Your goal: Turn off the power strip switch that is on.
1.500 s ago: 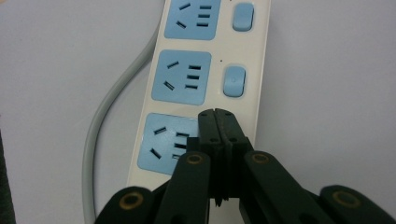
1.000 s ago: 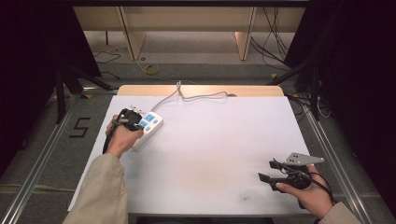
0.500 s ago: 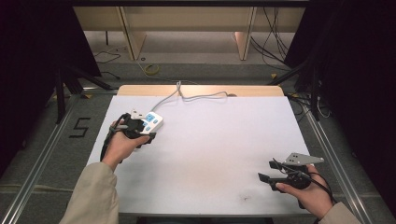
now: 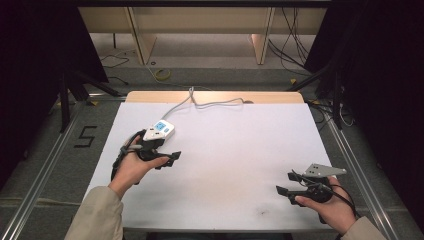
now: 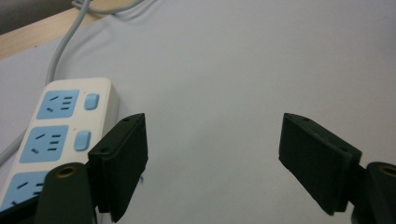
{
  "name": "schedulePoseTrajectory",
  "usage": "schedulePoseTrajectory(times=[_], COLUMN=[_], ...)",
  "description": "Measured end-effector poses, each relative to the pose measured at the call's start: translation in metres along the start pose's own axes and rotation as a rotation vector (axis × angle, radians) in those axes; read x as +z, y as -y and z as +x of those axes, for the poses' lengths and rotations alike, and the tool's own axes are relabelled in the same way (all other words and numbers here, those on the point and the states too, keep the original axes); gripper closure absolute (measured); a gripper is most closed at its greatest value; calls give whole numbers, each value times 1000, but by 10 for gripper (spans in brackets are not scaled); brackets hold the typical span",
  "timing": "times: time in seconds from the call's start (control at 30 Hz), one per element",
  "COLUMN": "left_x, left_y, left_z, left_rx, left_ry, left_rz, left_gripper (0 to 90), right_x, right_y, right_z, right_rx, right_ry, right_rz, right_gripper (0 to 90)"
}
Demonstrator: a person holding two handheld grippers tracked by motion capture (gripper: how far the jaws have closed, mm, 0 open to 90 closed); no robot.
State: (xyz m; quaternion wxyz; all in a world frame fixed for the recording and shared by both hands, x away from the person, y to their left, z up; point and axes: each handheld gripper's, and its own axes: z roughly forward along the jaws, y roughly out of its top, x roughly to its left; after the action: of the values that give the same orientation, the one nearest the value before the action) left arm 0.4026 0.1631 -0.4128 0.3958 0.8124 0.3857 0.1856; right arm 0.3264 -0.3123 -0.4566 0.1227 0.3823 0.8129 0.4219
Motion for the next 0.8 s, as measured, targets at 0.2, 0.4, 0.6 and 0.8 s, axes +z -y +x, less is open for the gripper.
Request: schedulePoseTrajectory(times=[0.2,0.4,0.6,0.8], left_x=[-5,-7,-10,-10], left_y=[4,12,24,39], left_z=[-14,-24,-31,-36], left_rx=[35,75,90,97], left_ry=[27,41,35,34], left_rz=[-34,-60,-82,-71], left_gripper=[229,217,215,208], right_x=[0,1,1,1], right_y=[0,0,0,0], right_z=[0,1,1,1], right_rx=[-2,-3,-5,-7], right_ry=[-3,-10,-13,-14], right_rz=[-2,-3,-2,-2], right_gripper=[296,294,292,291])
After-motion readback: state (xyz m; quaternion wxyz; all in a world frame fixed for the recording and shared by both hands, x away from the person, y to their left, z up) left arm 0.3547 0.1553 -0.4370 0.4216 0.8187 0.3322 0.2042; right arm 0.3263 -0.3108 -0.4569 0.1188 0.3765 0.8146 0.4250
